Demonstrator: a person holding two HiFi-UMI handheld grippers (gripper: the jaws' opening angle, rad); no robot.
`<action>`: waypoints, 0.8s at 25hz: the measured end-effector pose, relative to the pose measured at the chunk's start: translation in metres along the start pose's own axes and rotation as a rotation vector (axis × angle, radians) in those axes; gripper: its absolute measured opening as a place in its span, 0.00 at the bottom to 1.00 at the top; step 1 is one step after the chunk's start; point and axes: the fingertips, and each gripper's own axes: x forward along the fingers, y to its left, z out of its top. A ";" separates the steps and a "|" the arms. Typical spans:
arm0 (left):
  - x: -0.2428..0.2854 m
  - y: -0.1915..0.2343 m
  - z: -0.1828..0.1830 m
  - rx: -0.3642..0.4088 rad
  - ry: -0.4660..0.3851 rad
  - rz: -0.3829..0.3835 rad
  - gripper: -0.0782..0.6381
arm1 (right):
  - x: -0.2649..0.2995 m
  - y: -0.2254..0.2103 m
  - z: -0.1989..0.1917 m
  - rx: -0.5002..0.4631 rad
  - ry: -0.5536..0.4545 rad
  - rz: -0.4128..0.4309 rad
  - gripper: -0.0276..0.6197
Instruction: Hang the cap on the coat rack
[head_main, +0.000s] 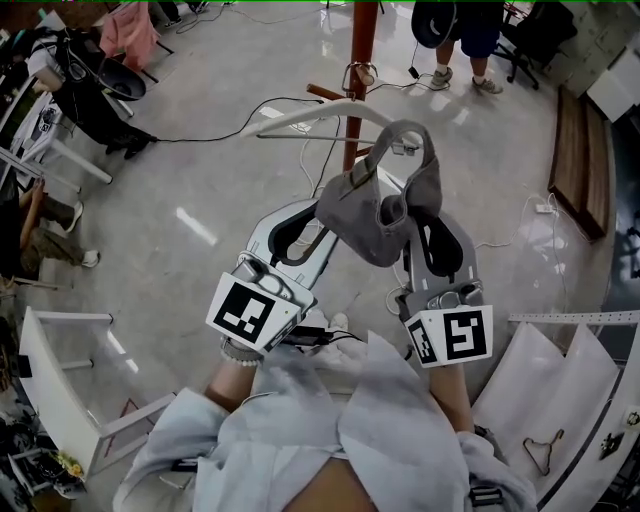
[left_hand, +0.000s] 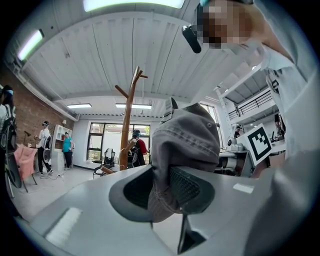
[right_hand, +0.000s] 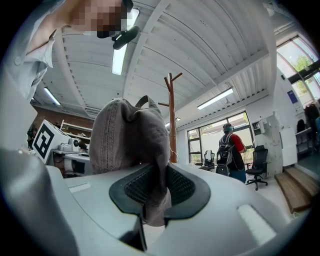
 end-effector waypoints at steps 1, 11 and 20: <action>0.001 0.001 0.000 -0.002 0.001 -0.001 0.25 | 0.002 0.000 0.000 -0.001 0.002 -0.001 0.15; 0.008 0.020 -0.001 -0.020 0.001 -0.020 0.25 | 0.020 0.000 0.001 -0.007 0.006 -0.021 0.15; 0.018 0.038 -0.010 -0.051 0.017 -0.024 0.25 | 0.037 -0.003 -0.007 -0.010 0.018 -0.044 0.15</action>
